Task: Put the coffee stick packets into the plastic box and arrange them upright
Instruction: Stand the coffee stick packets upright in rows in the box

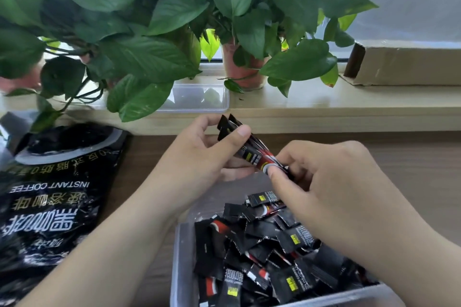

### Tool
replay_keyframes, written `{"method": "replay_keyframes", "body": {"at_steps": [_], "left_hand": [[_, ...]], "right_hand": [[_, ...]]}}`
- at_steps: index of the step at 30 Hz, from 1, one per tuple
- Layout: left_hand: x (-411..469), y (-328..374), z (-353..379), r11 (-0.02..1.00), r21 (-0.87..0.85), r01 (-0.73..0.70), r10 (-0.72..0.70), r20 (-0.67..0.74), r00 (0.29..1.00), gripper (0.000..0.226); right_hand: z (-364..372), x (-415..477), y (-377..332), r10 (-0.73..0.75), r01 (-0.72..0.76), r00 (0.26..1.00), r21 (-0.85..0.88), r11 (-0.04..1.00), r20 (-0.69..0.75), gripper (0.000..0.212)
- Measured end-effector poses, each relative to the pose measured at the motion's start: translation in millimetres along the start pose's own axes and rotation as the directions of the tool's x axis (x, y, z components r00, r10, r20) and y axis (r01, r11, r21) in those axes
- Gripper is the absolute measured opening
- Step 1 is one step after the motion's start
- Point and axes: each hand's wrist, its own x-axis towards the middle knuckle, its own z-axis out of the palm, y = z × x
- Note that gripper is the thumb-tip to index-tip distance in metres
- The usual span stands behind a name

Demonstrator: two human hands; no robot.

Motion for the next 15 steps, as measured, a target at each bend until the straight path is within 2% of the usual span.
{"method": "replay_keyframes", "body": {"at_steps": [3, 6, 10, 12, 15], "left_hand": [[-2.8, -1.9, 1.6, 0.998, -0.049, 0.040, -0.036, 0.073, 0.997, 0.040], [-3.6, -3.5, -0.3, 1.000, -0.007, 0.023, -0.022, 0.092, 0.996, 0.032], [-0.5, -1.7, -7.3, 0.998, 0.059, -0.031, 0.027, 0.073, 0.997, 0.030], [2.8, -0.1, -15.2, 0.996, 0.067, -0.064, 0.059, 0.080, 0.995, 0.029], [8.1, 0.7, -28.7, 0.991, 0.091, -0.095, 0.084, 0.122, 0.989, 0.028]], "right_hand": [[3.8, -2.8, -5.1, -0.028, 0.024, 0.999, -0.084, 0.996, -0.045, 0.025], [11.7, -4.3, -9.6, -0.076, 0.072, 0.997, -0.172, 0.982, -0.013, 0.026], [5.0, -2.1, -16.9, -0.017, 0.034, 0.989, -0.111, 0.993, 0.150, 0.042], [-5.5, -1.5, -14.9, 0.019, -0.005, 0.972, -0.057, 0.998, 0.235, 0.037], [-19.6, 0.0, -4.2, 0.060, -0.025, 0.950, -0.117, 0.993, 0.306, 0.030]]}}
